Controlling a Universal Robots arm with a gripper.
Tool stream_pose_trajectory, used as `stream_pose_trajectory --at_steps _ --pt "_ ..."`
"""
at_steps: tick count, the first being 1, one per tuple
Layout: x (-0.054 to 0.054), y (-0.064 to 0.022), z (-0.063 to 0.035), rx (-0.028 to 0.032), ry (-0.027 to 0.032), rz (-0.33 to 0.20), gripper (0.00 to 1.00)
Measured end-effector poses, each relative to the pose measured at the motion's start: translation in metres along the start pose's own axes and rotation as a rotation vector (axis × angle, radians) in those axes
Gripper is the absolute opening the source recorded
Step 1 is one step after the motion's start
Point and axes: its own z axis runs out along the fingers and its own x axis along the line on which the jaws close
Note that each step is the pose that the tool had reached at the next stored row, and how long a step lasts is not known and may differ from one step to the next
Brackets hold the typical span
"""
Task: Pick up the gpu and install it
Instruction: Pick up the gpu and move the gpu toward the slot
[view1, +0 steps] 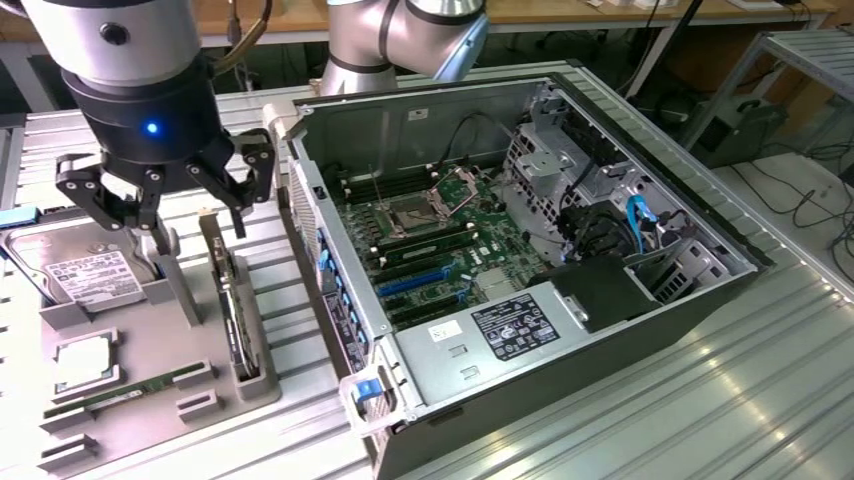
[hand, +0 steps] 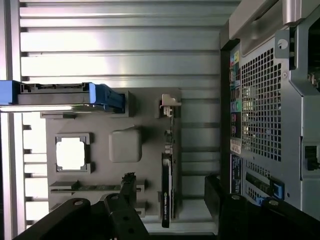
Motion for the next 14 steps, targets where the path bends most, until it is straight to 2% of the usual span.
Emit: stream_pose_trajectory --at_steps 7,10,14 --pt "0.0 -0.0062 0.0149 0.0012 0.0023 -0.02 0.66" --pt "0.0 -0.0068 0.0179 0.0035 0.003 -0.032 0.66" --pt "0.0 -0.0071 0.0223 0.0035 0.0036 -0.035 0.66"
